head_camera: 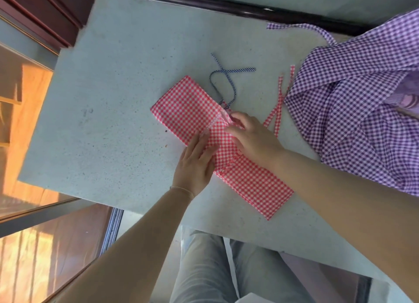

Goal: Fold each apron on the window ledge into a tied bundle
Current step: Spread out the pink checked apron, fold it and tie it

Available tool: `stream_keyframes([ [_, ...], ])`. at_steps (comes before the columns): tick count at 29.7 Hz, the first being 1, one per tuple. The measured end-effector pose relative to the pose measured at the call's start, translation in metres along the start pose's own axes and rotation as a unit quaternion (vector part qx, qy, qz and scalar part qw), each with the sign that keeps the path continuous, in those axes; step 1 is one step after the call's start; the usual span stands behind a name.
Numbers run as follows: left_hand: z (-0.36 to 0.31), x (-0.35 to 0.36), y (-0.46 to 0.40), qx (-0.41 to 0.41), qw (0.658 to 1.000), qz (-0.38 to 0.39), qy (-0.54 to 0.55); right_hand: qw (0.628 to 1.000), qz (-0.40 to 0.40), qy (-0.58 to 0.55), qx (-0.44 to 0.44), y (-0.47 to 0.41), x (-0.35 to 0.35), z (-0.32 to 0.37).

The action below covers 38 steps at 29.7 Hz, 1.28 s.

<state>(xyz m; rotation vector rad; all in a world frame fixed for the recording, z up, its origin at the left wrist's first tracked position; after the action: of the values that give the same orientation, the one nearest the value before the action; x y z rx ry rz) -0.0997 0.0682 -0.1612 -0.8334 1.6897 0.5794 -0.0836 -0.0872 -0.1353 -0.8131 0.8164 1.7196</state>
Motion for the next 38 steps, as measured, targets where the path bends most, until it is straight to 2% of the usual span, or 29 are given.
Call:
stream_keyframes([
  [4,0.011,-0.004,-0.026,0.116,0.990,0.006,-0.076,0.997,-0.005,-0.047,0.058,0.028,0.001,-0.010],
  [7,0.009,-0.017,-0.028,0.193,0.972,-0.050,-0.121,0.998,-0.001,-0.049,0.039,0.049,0.010,-0.006],
  [10,0.007,-0.014,-0.007,0.247,0.961,-0.048,-0.117,1.000,-0.017,-0.015,0.013,0.061,0.014,-0.004],
  [13,0.017,-0.006,0.011,0.214,0.971,0.027,-0.102,0.996,-0.071,0.058,0.002,0.065,0.011,-0.005],
  [15,0.021,-0.004,0.013,0.194,0.974,0.075,-0.089,0.991,-0.080,0.101,-0.037,0.068,0.011,-0.003],
  [19,0.023,-0.005,0.009,0.179,0.977,0.106,-0.050,0.988,0.025,0.077,-0.130,0.084,0.031,-0.001],
  [24,0.030,0.002,0.015,0.173,0.971,0.164,-0.033,0.984,0.151,0.046,-0.082,0.095,0.041,-0.015],
  [27,0.033,0.005,0.016,0.190,0.960,0.200,-0.045,0.973,0.205,0.059,-0.089,0.098,0.045,-0.023],
  [32,0.032,0.009,0.017,0.172,0.963,0.204,-0.040,0.971,0.191,0.073,-0.124,0.099,0.045,-0.023],
  [38,0.023,0.007,0.018,0.131,0.983,0.127,-0.019,0.962,0.217,0.097,-0.132,0.096,0.045,-0.027],
])
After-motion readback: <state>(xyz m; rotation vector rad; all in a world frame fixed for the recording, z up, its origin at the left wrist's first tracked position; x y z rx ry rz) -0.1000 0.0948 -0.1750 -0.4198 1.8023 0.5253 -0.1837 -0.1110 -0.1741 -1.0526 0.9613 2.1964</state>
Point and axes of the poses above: each hand's wrist, its own y-axis away from the middle knuckle, its own x-axis out of the palm, z = x × y, the point moved 7 cm from there along -y, towards the middle knuckle, and after that the axes turned 7 degrees about -y, right-handed, at the moved point
